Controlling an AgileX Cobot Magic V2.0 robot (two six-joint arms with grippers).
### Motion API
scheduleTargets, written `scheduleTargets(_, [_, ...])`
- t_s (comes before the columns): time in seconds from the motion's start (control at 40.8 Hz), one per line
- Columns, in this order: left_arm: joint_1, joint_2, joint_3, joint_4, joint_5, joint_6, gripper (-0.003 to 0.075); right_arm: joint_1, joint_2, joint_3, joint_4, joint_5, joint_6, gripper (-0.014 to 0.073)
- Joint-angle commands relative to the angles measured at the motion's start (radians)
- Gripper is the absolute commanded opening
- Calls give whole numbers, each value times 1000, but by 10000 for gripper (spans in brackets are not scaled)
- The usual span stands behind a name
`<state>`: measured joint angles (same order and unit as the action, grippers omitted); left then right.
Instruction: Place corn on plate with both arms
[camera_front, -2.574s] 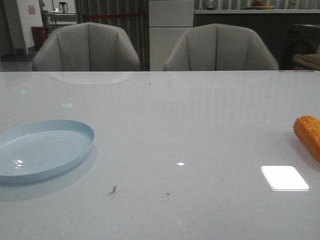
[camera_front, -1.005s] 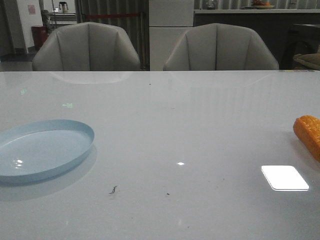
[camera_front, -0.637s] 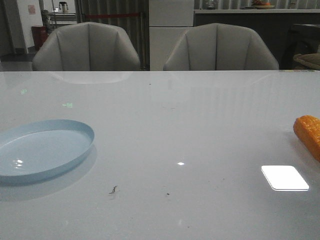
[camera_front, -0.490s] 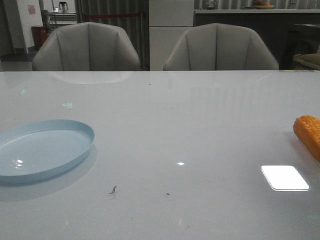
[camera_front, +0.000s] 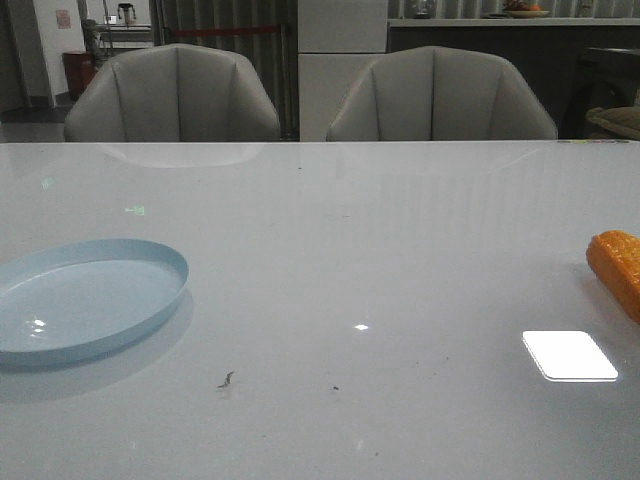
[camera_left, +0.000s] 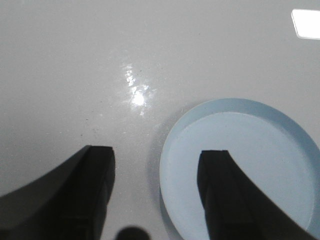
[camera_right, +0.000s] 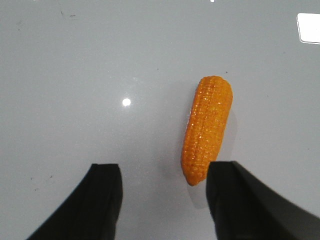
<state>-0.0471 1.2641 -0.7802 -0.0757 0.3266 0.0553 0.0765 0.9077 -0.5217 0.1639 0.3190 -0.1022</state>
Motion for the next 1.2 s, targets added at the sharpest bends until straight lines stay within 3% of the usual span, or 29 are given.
scheduleTargets(0.0, [-1, 101, -147, -12, 60, -6, 440, 2, -5, -37, 18, -56, -4, 488])
scheduleTargets(0.294, [-1, 394, -345, -12, 200, -6, 440, 2, -5, -37, 22, -55, -4, 488])
scheduleTargets(0.809, [-3, 573, -360, -21, 219, -6, 435, 2, -5, -37, 22, -42, -4, 488])
scheduleTargets(0.907, [-3, 578, -360, -23, 225, -6, 364, 2, -5, -37, 22, -42, -4, 488])
scheduleTargets(1.054, [-3, 594, -360, -23, 253, -6, 94, 2, -5, -37, 22, -42, -4, 488])
scheduleTargets(1.176, [-3, 606, -360, -43, 274, -6, 99, 2, -5, -37, 22, -42, -4, 488])
